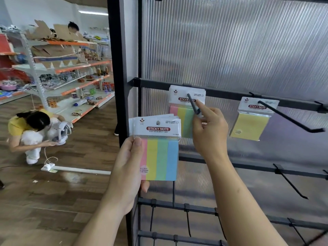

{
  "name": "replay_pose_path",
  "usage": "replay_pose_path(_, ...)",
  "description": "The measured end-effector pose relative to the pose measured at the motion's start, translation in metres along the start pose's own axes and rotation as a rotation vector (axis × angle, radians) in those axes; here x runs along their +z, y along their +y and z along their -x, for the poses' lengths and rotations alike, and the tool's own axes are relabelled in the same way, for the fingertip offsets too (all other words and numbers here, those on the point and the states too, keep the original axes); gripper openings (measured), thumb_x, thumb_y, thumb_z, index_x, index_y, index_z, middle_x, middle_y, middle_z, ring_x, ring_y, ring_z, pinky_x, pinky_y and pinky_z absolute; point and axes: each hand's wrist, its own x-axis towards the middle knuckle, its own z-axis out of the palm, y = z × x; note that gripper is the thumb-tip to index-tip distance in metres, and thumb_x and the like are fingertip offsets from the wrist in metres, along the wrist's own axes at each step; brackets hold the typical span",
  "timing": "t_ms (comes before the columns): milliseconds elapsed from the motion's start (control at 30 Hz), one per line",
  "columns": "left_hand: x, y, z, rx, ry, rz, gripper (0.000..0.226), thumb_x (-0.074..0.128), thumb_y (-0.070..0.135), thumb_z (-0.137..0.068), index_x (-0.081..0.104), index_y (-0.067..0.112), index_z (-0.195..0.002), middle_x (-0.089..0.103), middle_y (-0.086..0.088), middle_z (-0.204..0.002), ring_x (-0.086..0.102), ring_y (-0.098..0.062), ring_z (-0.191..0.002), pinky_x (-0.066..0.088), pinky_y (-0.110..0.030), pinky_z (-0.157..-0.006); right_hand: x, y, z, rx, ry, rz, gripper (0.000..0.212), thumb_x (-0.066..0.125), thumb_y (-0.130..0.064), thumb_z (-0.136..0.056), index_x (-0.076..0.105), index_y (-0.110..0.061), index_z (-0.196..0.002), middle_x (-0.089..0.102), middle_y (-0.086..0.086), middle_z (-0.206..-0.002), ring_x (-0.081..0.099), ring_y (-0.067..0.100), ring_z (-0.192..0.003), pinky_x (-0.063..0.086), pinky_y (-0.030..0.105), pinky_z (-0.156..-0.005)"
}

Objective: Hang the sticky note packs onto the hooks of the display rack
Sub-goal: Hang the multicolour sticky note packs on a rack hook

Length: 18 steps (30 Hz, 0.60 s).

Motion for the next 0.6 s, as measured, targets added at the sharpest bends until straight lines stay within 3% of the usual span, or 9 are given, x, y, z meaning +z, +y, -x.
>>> replay_pose_path(67, 0.001, 0.001, 0.001, -0.007, -0.009, -0.006, 0.046, 0.043, 0.055, -0.084, 0.059, 0.023, -0.113, 0.067, -0.007, -0.089, 0.053, -0.015, -0.058, 0.029, -0.021, -0.034, -0.006, -0.002, 0.010, 0.024, 0.016, -0.014, 0.038, 0.053, -0.008, -0.093, 0.058, -0.015, -0.130, 0.051, -0.001, -0.102, 0.054, 0.003, -0.081, 0.038, -0.002, -0.069)
replay_pose_path(133, 0.003, 0.001, 0.002, -0.012, -0.020, -0.013, 0.046, 0.043, 0.057, -0.083, 0.059, 0.026, -0.112, 0.067, -0.006, -0.088, 0.054, -0.013, -0.057, 0.029, -0.021, -0.034, -0.013, -0.005, 0.023, 0.027, 0.018, -0.077, 0.028, 0.055, -0.015, -0.093, 0.064, -0.016, -0.120, 0.060, -0.001, -0.099, 0.057, -0.001, -0.077, 0.045, 0.003, -0.068)
replay_pose_path(233, 0.006, 0.000, 0.003, -0.022, -0.031, -0.006, 0.046, 0.043, 0.057, -0.082, 0.059, 0.026, -0.112, 0.067, -0.005, -0.087, 0.055, -0.011, -0.057, 0.030, -0.021, -0.034, -0.022, -0.013, 0.046, 0.011, -0.187, -0.319, 0.017, 0.057, -0.037, -0.089, 0.069, -0.028, -0.098, 0.069, 0.001, -0.081, 0.063, 0.016, -0.070, 0.057, 0.043, -0.065)
replay_pose_path(267, 0.007, -0.001, 0.003, -0.022, -0.034, 0.000, 0.046, 0.044, 0.058, -0.082, 0.059, 0.026, -0.111, 0.067, -0.006, -0.087, 0.055, -0.012, -0.058, 0.030, -0.021, -0.034, -0.024, -0.015, 0.052, 0.009, -0.271, -0.372, 0.020, 0.059, -0.044, -0.085, 0.069, -0.032, -0.097, 0.068, 0.005, -0.078, 0.064, 0.023, -0.070, 0.056, 0.048, -0.062)
replay_pose_path(400, 0.009, -0.004, 0.004, -0.015, -0.068, 0.027, 0.041, 0.045, 0.057, -0.082, 0.059, 0.027, -0.106, 0.065, -0.005, -0.084, 0.054, -0.012, -0.057, 0.029, -0.020, -0.034, -0.026, -0.019, 0.064, -0.008, -0.275, -0.367, 0.031, 0.071, -0.044, -0.076, 0.070, -0.028, -0.102, 0.062, 0.002, -0.069, 0.055, 0.012, -0.063, 0.049, 0.030, -0.057)
replay_pose_path(600, 0.007, -0.005, 0.005, -0.009, -0.083, 0.050, 0.045, 0.042, 0.058, -0.082, 0.057, 0.021, -0.104, 0.064, -0.003, -0.080, 0.052, -0.012, -0.056, 0.033, -0.022, -0.035, -0.032, -0.020, 0.069, -0.061, -0.218, -0.320, 0.014, 0.068, -0.024, -0.085, 0.068, -0.024, -0.099, 0.065, -0.016, -0.074, 0.060, 0.005, -0.066, 0.045, 0.012, -0.059)
